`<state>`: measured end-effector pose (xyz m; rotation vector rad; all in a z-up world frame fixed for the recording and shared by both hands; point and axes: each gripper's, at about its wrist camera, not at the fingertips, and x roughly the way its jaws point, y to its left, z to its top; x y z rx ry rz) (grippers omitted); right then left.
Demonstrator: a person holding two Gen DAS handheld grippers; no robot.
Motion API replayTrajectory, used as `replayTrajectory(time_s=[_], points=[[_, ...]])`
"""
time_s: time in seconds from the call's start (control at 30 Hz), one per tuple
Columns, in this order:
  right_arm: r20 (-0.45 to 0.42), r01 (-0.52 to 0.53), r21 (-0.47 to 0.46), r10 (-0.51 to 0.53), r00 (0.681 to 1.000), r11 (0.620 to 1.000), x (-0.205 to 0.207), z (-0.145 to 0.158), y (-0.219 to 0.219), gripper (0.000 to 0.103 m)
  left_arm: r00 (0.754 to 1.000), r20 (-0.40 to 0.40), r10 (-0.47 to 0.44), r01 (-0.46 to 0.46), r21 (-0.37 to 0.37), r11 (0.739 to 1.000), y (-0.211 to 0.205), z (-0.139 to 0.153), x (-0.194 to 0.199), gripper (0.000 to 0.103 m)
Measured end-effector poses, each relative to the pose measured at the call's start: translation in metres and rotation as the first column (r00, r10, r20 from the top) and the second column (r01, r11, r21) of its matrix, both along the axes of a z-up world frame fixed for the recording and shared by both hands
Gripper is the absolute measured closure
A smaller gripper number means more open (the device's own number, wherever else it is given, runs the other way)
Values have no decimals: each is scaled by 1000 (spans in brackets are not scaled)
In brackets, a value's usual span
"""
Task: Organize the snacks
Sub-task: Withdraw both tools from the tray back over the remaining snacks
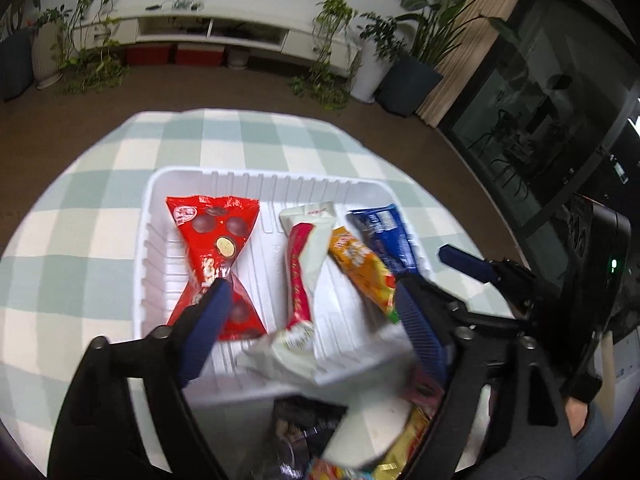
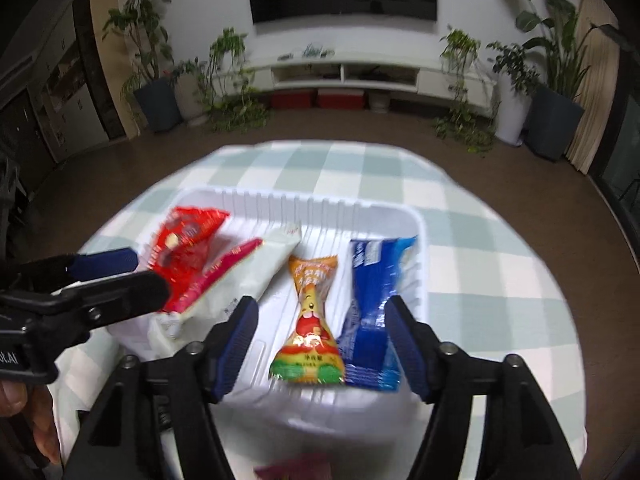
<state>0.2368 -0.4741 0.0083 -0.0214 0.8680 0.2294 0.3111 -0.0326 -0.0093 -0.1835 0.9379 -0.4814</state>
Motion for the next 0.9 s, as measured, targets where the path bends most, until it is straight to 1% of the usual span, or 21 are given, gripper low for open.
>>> replayTrajectory(time_s=[0.03,0.07,0.13,0.2,0.27,0.3,0.37,0.43,0.5,0.6,0.73,0.8,0.9], points=[[15,5,11,-5,1000,1000,-6,7,-4,28,1000,10,-4,4,-6,1000,2,6,-8,7],[35,10,28,-11,999,1000,-16,16,-9,24,1000,23,-11,12,-13,1000,5,13,-17,4],[58,13,53,-16,998,999,-31,26,-17,20,999,47,-26,27,-10,1000,11,22,-33,0],[79,2,87,-9,997,996,-51,36,-25,19,996,79,-33,32,14,999,18,29,-54,0],[103,-11,114,-1,995,993,-79,43,-32,17,990,134,-44,38,47,998,27,34,-77,0],[114,-12,125,-2,993,992,-91,45,-36,16,983,179,-44,30,80,996,33,36,-93,0],[128,-10,154,-10,992,988,-113,45,-41,12,974,224,-43,17,116,993,43,34,-118,0],[128,-6,187,-18,992,982,-134,43,-46,12,977,212,-30,3,127,992,52,27,-135,0],[125,-17,219,-10,992,976,-159,38,-47,12,982,187,8,-31,117,993,66,18,-154,0],[122,-41,232,13,992,972,-190,28,-41,12,992,105,65,-75,91,993,85,-1,-179,0],[93,-95,212,77,993,973,-222,10,-25,12,993,43,108,-110,64,992,102,-26,-214,0],[71,-137,193,125,990,972,-239,-1,-15,12,994,31,107,-109,64,992,106,-35,-231,0],[69,-189,147,181,981,971,-257,-11,-1,12,995,16,100,-101,62,993,110,-44,-251,0]])
